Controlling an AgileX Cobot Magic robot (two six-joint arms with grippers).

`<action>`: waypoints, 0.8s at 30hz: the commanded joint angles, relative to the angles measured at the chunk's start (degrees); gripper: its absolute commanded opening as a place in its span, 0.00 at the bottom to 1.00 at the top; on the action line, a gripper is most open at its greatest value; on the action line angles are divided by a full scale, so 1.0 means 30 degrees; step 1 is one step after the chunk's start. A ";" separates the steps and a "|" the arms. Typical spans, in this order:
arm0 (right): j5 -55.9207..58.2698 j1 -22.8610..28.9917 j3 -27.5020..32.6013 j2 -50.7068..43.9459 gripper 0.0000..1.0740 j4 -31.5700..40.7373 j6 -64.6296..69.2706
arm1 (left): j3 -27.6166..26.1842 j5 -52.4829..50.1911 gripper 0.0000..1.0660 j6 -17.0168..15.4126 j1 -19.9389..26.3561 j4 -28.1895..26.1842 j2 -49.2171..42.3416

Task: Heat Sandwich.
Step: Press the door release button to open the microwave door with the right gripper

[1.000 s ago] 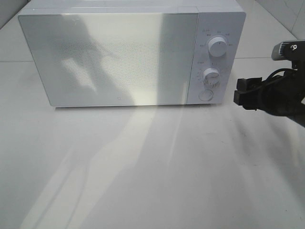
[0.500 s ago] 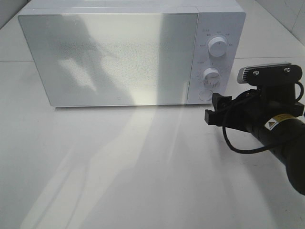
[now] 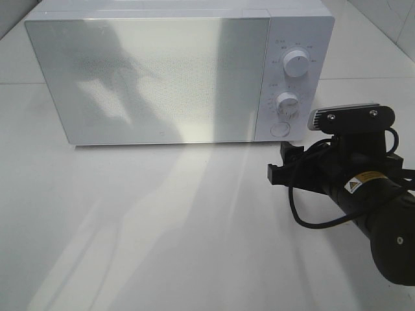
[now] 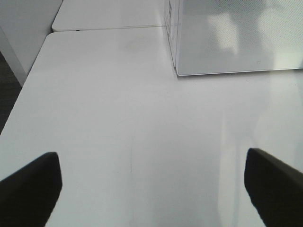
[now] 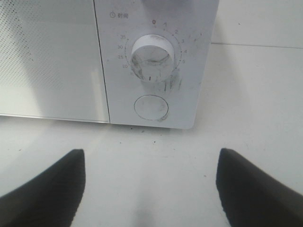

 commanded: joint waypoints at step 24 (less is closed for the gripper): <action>-0.0325 0.0076 -0.0038 0.0019 0.69 -0.0038 2.3090 | 0.0019 -0.0134 0.94 -0.0172 0.0038 -0.0191 -0.0535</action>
